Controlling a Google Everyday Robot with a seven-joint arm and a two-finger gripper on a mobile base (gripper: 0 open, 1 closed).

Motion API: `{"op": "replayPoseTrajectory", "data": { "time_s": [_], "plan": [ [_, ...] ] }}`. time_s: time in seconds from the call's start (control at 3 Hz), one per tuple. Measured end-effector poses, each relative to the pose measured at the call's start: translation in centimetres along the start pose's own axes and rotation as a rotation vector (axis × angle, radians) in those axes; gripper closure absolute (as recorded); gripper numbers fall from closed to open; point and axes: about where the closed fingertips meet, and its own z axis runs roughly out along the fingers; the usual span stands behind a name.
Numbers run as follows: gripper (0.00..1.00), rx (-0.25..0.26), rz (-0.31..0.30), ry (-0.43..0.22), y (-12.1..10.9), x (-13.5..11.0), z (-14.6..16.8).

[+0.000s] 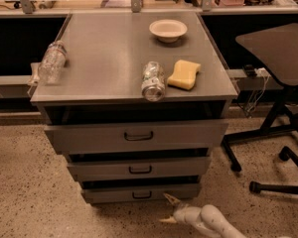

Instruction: Close bottom drawer

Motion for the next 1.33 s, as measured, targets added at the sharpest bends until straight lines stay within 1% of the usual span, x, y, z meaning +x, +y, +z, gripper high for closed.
{"op": "replayPoseTrajectory", "data": {
  "time_s": [0.33, 0.67, 1.0, 1.33],
  "plan": [
    [0.50, 0.017, 0.000, -0.002, -2.2, -0.6, -0.1],
    [0.73, 0.033, -0.006, -0.018, -3.9, -1.0, -0.3],
    [0.67, 0.057, -0.008, -0.018, -4.9, -1.0, -0.5],
    [0.44, 0.057, -0.008, -0.018, -4.9, -1.0, -0.5]
  ]
}}
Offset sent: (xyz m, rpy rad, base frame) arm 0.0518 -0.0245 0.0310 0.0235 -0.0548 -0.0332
